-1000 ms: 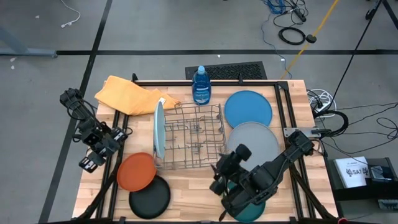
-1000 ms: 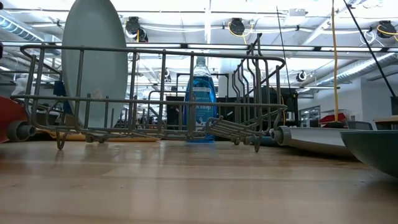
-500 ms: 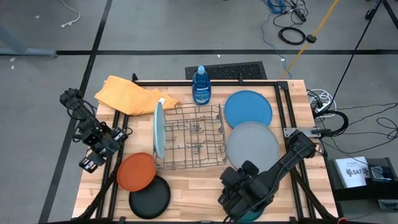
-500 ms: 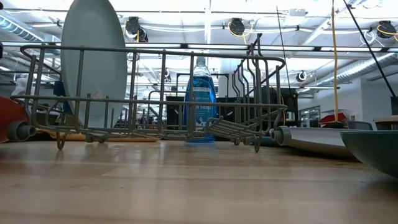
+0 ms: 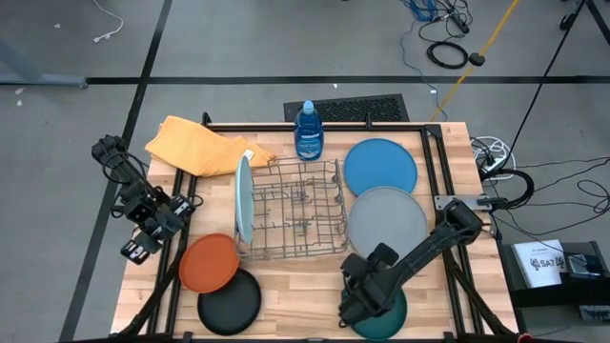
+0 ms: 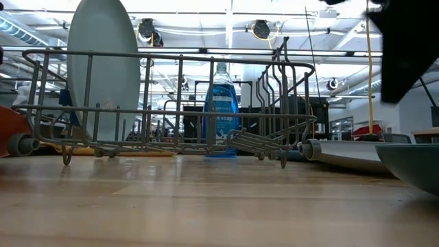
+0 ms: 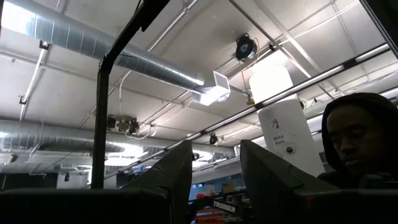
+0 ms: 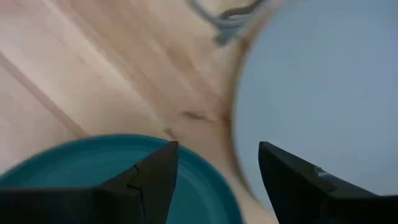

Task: Sort dishes
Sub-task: Put the gray plate in the dish rack

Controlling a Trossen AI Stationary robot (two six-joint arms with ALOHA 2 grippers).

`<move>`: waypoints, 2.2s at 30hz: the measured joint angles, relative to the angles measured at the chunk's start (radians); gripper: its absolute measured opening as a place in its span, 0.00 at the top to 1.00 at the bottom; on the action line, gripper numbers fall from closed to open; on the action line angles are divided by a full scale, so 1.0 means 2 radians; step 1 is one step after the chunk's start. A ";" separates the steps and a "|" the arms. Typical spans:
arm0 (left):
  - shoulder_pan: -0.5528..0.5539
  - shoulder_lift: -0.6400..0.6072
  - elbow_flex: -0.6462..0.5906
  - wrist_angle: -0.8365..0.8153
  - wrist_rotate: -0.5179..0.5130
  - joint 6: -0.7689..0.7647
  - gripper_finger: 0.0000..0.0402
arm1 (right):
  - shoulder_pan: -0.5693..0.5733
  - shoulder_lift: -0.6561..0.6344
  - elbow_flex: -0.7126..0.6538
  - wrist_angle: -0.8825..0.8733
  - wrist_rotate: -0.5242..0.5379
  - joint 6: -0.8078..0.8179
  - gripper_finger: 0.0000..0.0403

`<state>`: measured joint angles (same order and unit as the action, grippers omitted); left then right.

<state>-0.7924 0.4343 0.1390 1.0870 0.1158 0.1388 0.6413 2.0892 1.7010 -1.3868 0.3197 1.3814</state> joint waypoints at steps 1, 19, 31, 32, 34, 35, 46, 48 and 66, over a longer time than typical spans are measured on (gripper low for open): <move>0.000 0.000 0.000 0.000 0.000 0.000 0.66 | -0.006 0.000 -0.008 0.020 -0.010 -0.009 0.47; 0.000 0.000 0.000 0.011 0.000 -0.001 0.66 | -0.045 -0.065 -0.047 0.020 0.034 -0.038 0.46; 0.000 0.000 0.000 0.015 0.000 -0.001 0.66 | 0.036 -0.257 -0.262 0.097 0.092 0.156 0.46; 0.000 0.000 0.000 0.015 0.000 -0.001 0.66 | 0.032 -0.262 -0.278 0.134 0.086 0.146 0.46; 0.000 0.000 0.000 0.015 0.000 -0.001 0.66 | 0.020 -0.261 -0.300 0.200 0.067 0.109 0.46; 0.000 0.000 0.000 0.015 0.000 -0.001 0.66 | 0.013 -0.254 -0.306 0.222 0.056 0.092 0.46; 0.000 0.000 0.000 0.011 0.000 0.012 0.66 | -0.051 -0.178 -0.307 0.302 -0.020 -0.004 0.46; 0.000 0.000 0.000 0.010 0.000 0.012 0.66 | -0.055 -0.170 -0.307 0.319 -0.020 -0.012 0.46; 0.000 0.000 0.000 0.000 0.000 0.013 0.66 | -0.069 -0.122 -0.287 0.255 -0.011 -0.035 0.50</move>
<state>-0.7925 0.4343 0.1390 1.0870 0.1158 0.1650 0.5025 1.8458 1.1275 -0.8773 0.2971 1.3120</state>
